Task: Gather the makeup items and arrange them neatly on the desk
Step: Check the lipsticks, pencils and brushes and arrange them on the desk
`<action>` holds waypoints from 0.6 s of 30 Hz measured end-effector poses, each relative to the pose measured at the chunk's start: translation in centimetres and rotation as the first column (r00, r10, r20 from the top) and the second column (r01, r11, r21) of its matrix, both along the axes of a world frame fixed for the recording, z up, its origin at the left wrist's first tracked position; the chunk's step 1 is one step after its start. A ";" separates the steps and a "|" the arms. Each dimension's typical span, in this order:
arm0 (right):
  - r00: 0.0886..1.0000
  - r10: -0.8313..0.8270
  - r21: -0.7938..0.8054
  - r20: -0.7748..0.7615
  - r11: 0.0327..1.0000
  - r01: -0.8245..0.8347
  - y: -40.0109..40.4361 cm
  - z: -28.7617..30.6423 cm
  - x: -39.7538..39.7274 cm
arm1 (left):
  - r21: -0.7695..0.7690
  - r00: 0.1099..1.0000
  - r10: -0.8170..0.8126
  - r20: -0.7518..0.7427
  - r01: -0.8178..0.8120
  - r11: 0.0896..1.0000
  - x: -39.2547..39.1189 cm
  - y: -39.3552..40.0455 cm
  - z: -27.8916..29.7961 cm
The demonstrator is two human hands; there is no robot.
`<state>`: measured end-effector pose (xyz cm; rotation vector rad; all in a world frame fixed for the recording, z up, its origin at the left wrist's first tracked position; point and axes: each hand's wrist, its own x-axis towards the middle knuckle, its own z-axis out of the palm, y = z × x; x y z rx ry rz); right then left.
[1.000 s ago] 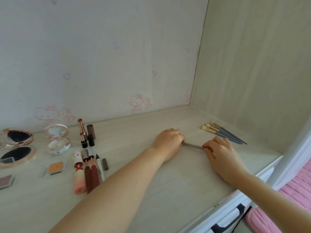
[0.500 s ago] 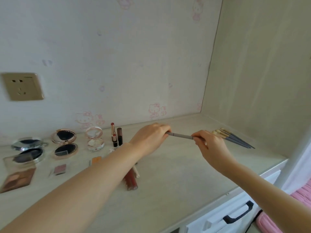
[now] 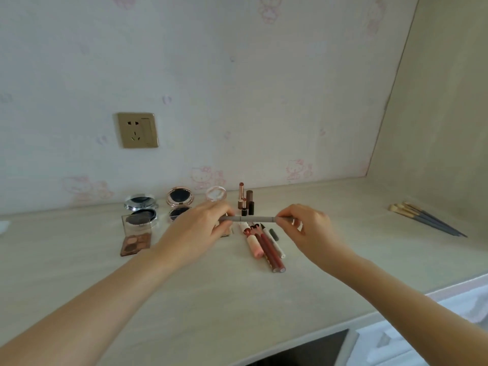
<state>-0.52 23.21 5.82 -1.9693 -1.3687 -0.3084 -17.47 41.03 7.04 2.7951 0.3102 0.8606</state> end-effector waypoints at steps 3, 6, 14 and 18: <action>0.998 0.053 0.003 -0.018 0.999 -0.053 1.9 -0.9 -2.3 | -0.001 0.995 0.094 0.029 -0.094 0.996 -3.6 0.6 -1.1; 0.994 0.086 0.011 -0.071 0.996 -0.085 3.4 -2.0 -4.4 | 0.028 0.984 0.166 0.069 -0.168 0.985 -6.1 0.6 -2.2; 0.988 0.109 0.047 -0.113 0.993 -0.104 5.4 -4.7 -9.1 | -0.011 0.987 0.144 0.074 -0.143 0.990 -6.9 -0.7 -4.2; 0.987 0.117 0.037 -0.108 0.993 -0.114 5.5 -5.3 -10.0 | 0.151 0.988 0.132 0.074 -0.142 0.978 -6.4 -1.5 -4.9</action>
